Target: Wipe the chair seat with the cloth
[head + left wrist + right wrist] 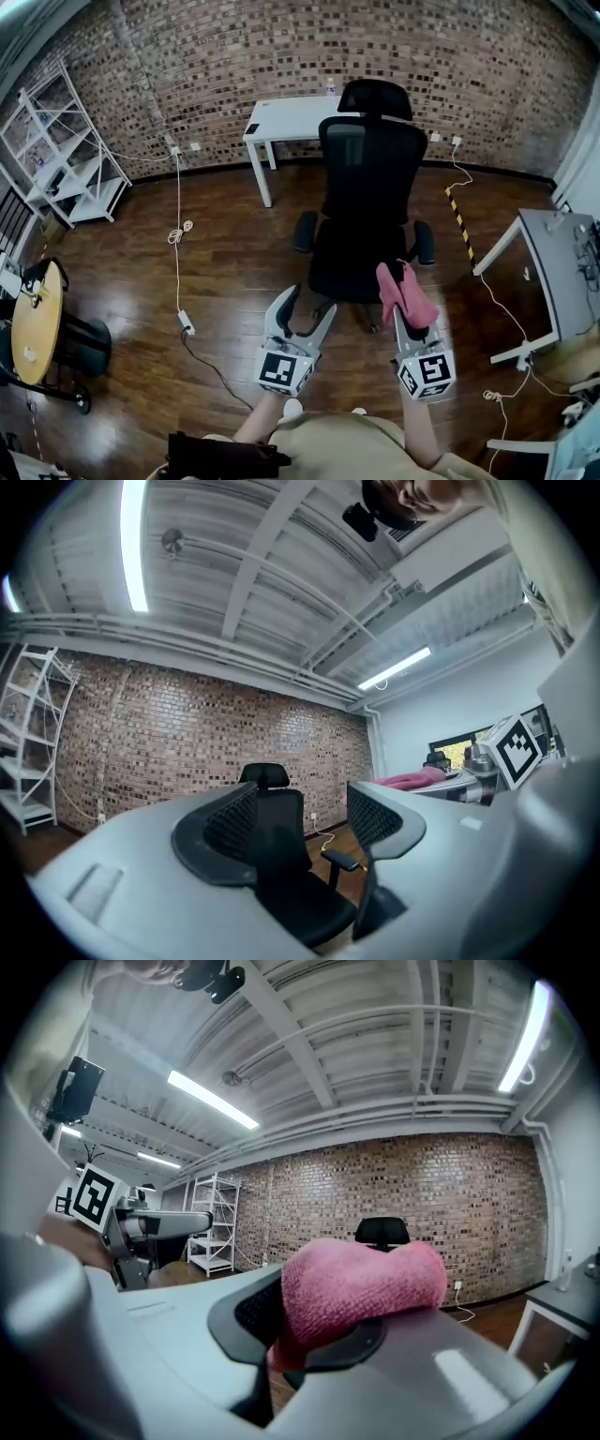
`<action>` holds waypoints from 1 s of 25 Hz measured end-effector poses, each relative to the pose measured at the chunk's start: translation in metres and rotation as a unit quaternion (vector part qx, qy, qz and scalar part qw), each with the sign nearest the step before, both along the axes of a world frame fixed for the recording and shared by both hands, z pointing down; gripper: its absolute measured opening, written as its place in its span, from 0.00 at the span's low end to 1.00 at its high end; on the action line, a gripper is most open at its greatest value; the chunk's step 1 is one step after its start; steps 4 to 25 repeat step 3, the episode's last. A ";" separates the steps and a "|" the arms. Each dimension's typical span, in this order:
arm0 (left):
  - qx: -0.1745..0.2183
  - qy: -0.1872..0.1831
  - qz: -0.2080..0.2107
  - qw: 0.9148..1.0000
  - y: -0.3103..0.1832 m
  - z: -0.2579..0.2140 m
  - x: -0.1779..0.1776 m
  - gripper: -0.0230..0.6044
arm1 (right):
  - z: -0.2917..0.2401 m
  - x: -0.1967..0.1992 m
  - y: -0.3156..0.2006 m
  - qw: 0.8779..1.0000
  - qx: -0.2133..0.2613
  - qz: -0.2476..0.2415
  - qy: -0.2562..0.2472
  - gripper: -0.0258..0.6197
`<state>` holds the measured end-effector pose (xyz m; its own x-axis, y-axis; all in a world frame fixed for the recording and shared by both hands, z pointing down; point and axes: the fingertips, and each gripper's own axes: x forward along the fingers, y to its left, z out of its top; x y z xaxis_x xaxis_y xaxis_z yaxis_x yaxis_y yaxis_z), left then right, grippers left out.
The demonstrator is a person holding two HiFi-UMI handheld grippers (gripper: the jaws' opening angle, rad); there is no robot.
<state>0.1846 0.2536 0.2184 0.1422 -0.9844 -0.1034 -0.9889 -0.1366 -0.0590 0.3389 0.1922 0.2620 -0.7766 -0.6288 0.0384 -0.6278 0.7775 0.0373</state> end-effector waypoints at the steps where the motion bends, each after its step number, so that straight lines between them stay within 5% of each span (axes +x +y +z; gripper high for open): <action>1: 0.002 -0.002 0.007 1.000 -0.005 -0.005 -0.006 0.49 | -0.004 -0.003 -0.003 1.000 -0.002 0.009 0.000 0.07; 25: 0.010 0.000 0.023 1.000 -0.017 -0.015 -0.018 0.48 | -0.013 -0.007 -0.010 0.999 -0.007 0.032 -0.004 0.07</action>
